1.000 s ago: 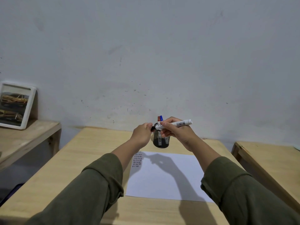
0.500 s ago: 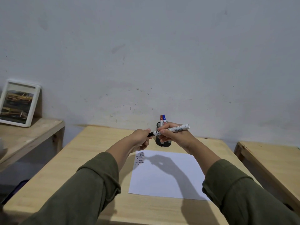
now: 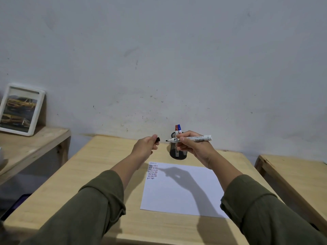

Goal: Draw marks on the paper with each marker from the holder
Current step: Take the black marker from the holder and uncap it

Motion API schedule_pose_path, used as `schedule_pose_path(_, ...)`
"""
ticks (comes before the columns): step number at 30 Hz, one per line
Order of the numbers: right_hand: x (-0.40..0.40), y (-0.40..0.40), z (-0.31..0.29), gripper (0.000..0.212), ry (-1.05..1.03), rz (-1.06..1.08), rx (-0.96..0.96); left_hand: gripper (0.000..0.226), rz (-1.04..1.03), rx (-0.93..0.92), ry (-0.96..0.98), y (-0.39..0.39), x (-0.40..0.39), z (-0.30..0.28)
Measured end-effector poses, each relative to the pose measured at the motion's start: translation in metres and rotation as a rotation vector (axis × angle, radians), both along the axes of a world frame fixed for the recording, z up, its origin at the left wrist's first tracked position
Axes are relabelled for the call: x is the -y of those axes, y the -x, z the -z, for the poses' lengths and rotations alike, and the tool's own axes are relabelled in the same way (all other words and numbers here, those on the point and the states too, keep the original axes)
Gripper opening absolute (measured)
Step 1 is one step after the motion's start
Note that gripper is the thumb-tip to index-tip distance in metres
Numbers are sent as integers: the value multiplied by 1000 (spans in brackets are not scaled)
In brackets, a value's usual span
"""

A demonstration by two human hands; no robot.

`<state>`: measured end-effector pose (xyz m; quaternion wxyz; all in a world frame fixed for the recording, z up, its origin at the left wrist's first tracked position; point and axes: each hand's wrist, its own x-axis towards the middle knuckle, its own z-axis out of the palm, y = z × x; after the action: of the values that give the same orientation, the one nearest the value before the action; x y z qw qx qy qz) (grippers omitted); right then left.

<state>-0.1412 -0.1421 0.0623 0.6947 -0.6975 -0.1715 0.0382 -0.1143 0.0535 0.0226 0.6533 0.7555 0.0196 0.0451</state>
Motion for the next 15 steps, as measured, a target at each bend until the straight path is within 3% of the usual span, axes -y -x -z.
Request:
schedule_pose_path(7, -2, 2, 13, 11, -34, 16, -54, 19, -164, -39, -55, 7, -26, 18)
schedule_pose_path(15, -16, 0, 38, 9, -18, 12, -103, 10, -222, -37, -353, 22, -42, 48)
